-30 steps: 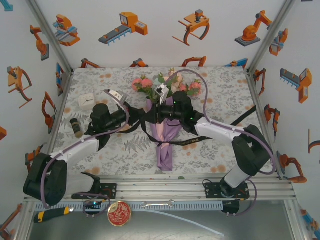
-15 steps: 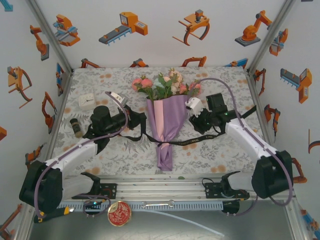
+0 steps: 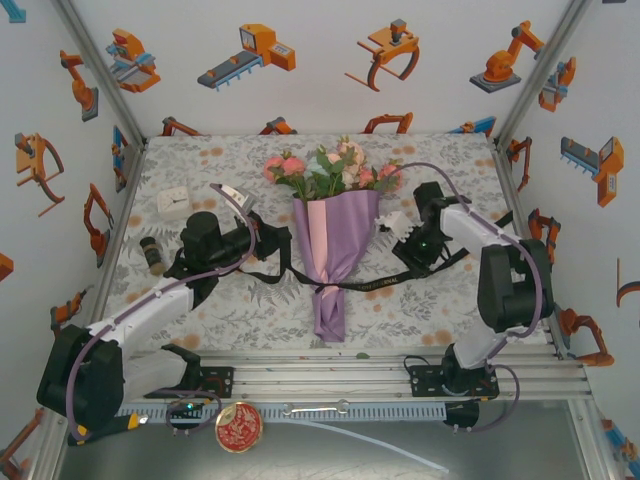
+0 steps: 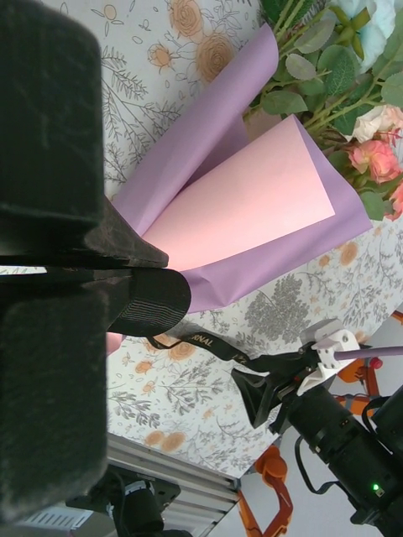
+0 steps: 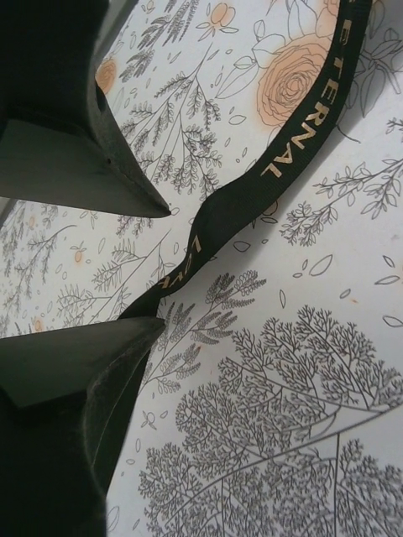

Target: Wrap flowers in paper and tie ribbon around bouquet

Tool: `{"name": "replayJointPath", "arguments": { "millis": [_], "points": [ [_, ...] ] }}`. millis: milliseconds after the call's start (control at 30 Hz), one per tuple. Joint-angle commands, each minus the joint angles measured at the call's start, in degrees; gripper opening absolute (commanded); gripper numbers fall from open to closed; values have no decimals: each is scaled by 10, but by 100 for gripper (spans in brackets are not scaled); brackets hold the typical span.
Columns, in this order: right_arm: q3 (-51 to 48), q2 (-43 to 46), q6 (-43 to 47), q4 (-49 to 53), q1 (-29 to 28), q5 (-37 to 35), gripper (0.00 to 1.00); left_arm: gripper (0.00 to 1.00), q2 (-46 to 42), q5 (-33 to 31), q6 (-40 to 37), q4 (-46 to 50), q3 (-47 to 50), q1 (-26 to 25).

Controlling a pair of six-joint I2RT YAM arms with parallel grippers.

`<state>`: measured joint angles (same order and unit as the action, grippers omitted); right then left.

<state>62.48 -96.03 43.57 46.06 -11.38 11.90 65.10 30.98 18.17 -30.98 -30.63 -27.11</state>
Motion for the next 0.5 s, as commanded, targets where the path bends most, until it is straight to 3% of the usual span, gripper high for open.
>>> {"name": "replayJointPath", "arguments": {
  "millis": [0, 167, 300, 400, 467],
  "points": [
    [14, -17, 15, 27, 0, -4, 48, 6, -9, 0, -16, 7, -12, -4],
    [8, -38, 16, 14, 1, -10, 42, 6, -9, -1, -17, 8, -13, -4],
    [8, -22, 18, 17, 2, -3, 24, 5, -12, -4, -19, 13, -13, -4],
    [18, 32, 21, 33, 3, 70, 0, 5, -16, -7, -22, 20, -17, -4],
    [16, 81, 4, 26, 3, 142, 0, 5, -18, -7, -24, 24, -21, -4]
  ]
}}
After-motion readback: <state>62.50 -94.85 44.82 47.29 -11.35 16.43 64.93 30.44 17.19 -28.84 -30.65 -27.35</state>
